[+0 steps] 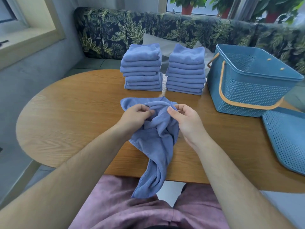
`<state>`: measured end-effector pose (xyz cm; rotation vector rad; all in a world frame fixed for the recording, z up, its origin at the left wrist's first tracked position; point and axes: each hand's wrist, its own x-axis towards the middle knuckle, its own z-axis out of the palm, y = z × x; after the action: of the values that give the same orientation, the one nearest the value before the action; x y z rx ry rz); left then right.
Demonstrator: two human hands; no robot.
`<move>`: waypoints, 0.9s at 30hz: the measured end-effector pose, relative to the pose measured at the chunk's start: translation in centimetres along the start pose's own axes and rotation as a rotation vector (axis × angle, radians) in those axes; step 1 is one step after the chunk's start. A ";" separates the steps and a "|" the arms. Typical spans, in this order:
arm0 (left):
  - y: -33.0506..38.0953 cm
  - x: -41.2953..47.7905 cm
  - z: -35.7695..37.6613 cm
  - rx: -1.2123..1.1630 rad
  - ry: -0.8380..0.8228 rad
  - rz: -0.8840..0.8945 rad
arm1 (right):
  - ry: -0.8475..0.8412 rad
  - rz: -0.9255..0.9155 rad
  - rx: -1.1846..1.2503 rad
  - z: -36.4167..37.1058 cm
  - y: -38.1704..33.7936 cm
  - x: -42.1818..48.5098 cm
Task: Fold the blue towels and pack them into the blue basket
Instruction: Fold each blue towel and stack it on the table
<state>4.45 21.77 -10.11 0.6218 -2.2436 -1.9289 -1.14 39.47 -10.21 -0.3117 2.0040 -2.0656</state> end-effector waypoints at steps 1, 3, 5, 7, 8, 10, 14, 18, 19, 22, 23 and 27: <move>0.2 0.1 -0.3 -0.065 0.017 0.002 | 0.028 -0.015 0.009 -0.2 -0.1 0.1; 0.8 0.2 -1.3 -0.182 0.058 0.008 | 0.091 -0.035 0.019 -1.0 -0.4 0.7; 1.4 0.7 -2.9 -0.263 0.145 0.011 | 0.143 -0.052 0.020 -2.1 -0.7 1.5; 1.9 1.4 -5.0 -0.313 0.267 0.009 | 0.233 -0.076 -0.004 -3.2 -0.9 2.5; 2.2 1.8 -6.0 -0.345 0.334 0.014 | 0.298 -0.089 -0.030 -3.8 -1.0 3.1; 2.5 2.2 -7.5 -0.442 0.457 0.030 | 0.410 -0.112 -0.116 -4.8 -1.4 3.9; 1.6 1.9 -6.9 -0.489 0.400 0.069 | 0.426 -0.063 -0.226 -5.4 -1.4 4.6; -0.3 1.0 -6.0 -0.349 0.207 -0.003 | 0.221 0.058 -0.174 -5.5 -1.3 4.2; -0.3 1.1 -6.1 -0.314 0.211 -0.008 | 0.155 0.081 -0.145 -5.6 -1.7 4.0; 1.2 1.5 -7.2 -0.298 0.194 0.020 | 0.051 0.076 -0.130 -6.1 -3.5 4.1; 2.3 1.7 -7.6 -0.317 0.181 0.042 | 0.042 0.049 -0.127 -6.3 -4.4 4.4; 8.6 2.2 -9.1 -0.389 0.163 0.188 | 0.091 -0.080 -0.174 -6.9 -9.3 5.6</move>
<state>3.70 13.47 -0.50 0.4736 -1.6981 -2.0520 -8.92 44.45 -1.28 -0.3413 2.2666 -1.9876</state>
